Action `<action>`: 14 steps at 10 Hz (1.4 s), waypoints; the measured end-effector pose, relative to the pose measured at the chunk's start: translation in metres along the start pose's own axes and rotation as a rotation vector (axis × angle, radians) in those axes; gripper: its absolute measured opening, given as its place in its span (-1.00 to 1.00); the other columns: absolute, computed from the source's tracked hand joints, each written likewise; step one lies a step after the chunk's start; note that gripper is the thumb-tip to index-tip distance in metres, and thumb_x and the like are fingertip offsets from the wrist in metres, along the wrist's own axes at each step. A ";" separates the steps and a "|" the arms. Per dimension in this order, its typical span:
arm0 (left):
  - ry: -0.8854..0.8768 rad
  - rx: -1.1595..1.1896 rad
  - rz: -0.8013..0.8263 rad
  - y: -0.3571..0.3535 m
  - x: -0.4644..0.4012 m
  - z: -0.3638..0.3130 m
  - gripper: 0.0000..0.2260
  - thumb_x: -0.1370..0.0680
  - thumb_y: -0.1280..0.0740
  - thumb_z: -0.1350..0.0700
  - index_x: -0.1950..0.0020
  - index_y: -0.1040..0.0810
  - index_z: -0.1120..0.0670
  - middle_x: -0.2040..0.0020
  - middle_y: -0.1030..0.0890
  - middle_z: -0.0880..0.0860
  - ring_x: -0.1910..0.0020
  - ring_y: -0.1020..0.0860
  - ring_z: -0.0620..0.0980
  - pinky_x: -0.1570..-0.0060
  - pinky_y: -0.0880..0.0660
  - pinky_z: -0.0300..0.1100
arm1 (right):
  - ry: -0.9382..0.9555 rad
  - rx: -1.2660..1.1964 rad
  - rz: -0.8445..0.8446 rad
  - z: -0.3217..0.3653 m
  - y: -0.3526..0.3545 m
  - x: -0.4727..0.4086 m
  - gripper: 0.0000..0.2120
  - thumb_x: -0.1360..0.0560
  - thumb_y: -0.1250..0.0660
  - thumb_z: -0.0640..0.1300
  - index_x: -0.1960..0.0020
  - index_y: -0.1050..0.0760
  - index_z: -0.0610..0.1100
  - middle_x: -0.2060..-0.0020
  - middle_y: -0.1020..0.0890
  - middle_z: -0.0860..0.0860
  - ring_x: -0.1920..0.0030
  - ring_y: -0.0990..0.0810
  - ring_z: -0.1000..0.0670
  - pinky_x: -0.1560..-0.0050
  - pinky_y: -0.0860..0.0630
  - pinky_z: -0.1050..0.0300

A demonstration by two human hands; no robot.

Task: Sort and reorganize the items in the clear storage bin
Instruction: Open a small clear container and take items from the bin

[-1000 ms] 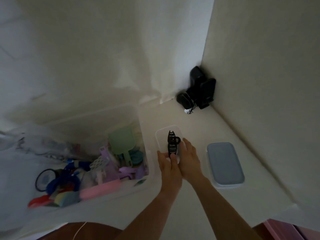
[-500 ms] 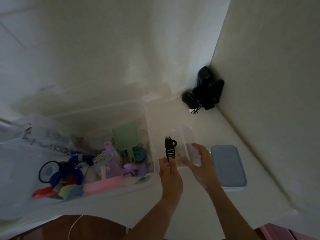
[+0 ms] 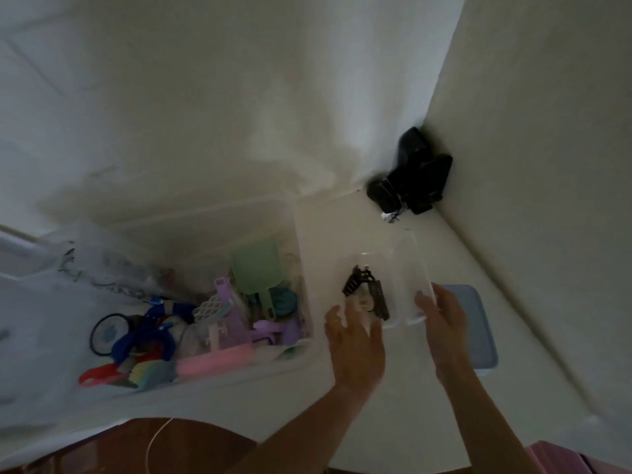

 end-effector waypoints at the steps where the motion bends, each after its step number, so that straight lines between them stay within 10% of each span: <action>1: -0.112 0.247 0.082 0.045 0.035 -0.018 -0.46 -0.63 0.00 -0.25 -0.49 -0.31 0.02 -0.38 -0.42 0.02 -0.35 -0.42 -0.04 -0.42 -0.32 -0.19 | 0.087 0.153 -0.048 0.020 -0.001 0.009 -0.54 -0.47 -0.46 -0.09 -0.33 -0.43 -0.05 -0.11 -0.59 0.00 -0.11 -0.58 -0.03 -0.15 -0.52 0.02; 3: -0.211 0.418 0.060 0.179 0.052 -0.015 -0.86 -0.65 -0.25 0.13 -0.10 -0.52 -0.10 0.14 -0.65 -0.07 0.24 -0.64 -0.12 0.27 -0.54 -0.32 | 0.277 0.431 -0.044 0.062 -0.025 0.040 -0.45 -0.39 -0.54 -0.17 -0.32 -0.43 -0.07 -0.17 -0.56 -0.05 -0.15 -0.55 -0.07 -0.21 -0.50 -0.06; 5: -0.247 -0.290 -0.167 0.248 -0.013 0.066 -0.71 -0.60 -0.25 -0.04 -0.30 -0.48 -0.03 -0.19 -0.55 0.01 -0.17 -0.50 0.06 -0.14 -0.49 -0.02 | 0.416 0.364 -0.104 0.143 -0.068 0.104 -0.65 -0.49 -0.41 -0.20 -0.24 -0.49 0.00 -0.09 -0.58 0.05 -0.05 -0.58 0.08 -0.06 -0.52 0.15; 6: -0.143 -0.352 -0.116 0.245 -0.048 0.115 -0.67 -0.58 -0.24 -0.04 -0.33 -0.46 -0.02 -0.24 -0.50 0.02 -0.22 -0.46 0.09 -0.21 -0.45 0.01 | 0.469 0.390 0.160 0.168 -0.154 0.128 -0.81 -0.53 -0.36 -0.21 -0.10 -0.57 0.01 0.09 -0.63 0.16 0.13 -0.61 0.22 0.12 -0.44 0.50; 8: -0.085 -0.069 0.200 0.226 -0.100 0.152 -0.65 -0.53 -0.38 -0.10 -0.19 -0.51 0.10 -0.03 -0.57 -0.01 -0.07 -0.59 0.06 0.05 -0.49 -0.17 | -0.017 0.748 0.527 0.069 -0.300 0.083 -0.63 -0.57 -0.23 -0.13 -0.34 -0.45 -0.22 -0.25 -0.56 -0.22 -0.26 -0.53 -0.20 -0.17 -0.45 0.08; 10: -0.140 0.048 0.302 0.220 -0.107 0.155 -0.76 -0.50 -0.41 -0.04 -0.09 -0.61 0.06 0.00 -0.66 0.05 -0.03 -0.61 0.04 -0.04 -0.57 -0.02 | -0.346 0.532 0.313 0.016 -0.300 0.055 -0.63 -0.48 -0.36 -0.20 -0.26 -0.50 -0.30 -0.16 -0.60 -0.21 -0.15 -0.60 -0.19 0.04 -0.51 0.13; 12: -0.099 0.137 0.331 0.216 -0.107 0.165 -0.84 -0.50 -0.42 0.03 -0.04 -0.60 0.03 0.06 -0.64 0.01 0.01 -0.61 0.01 -0.07 -0.57 -0.04 | -0.331 0.311 0.159 0.021 -0.282 0.060 -0.87 -0.38 -0.39 -0.27 0.09 -0.60 -0.28 0.16 -0.64 -0.26 0.19 -0.64 -0.19 0.20 -0.60 -0.02; 14: -0.079 0.166 0.361 0.230 -0.091 0.158 -0.61 -0.55 -0.38 -0.06 -0.34 -0.41 -0.01 -0.14 -0.57 -0.06 -0.10 -0.55 -0.06 -0.12 -0.53 -0.10 | -0.224 0.121 0.095 0.047 -0.277 0.061 -0.80 -0.42 -0.40 -0.18 0.07 -0.38 -0.05 0.09 -0.65 -0.20 0.12 -0.68 -0.19 0.07 -0.64 -0.21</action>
Point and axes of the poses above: each hand's wrist, its own x-axis away from the middle knuckle, its own y-axis out of the back of the hand, z = x × y, the point moved 9 cm from there along -x, towards the middle knuckle
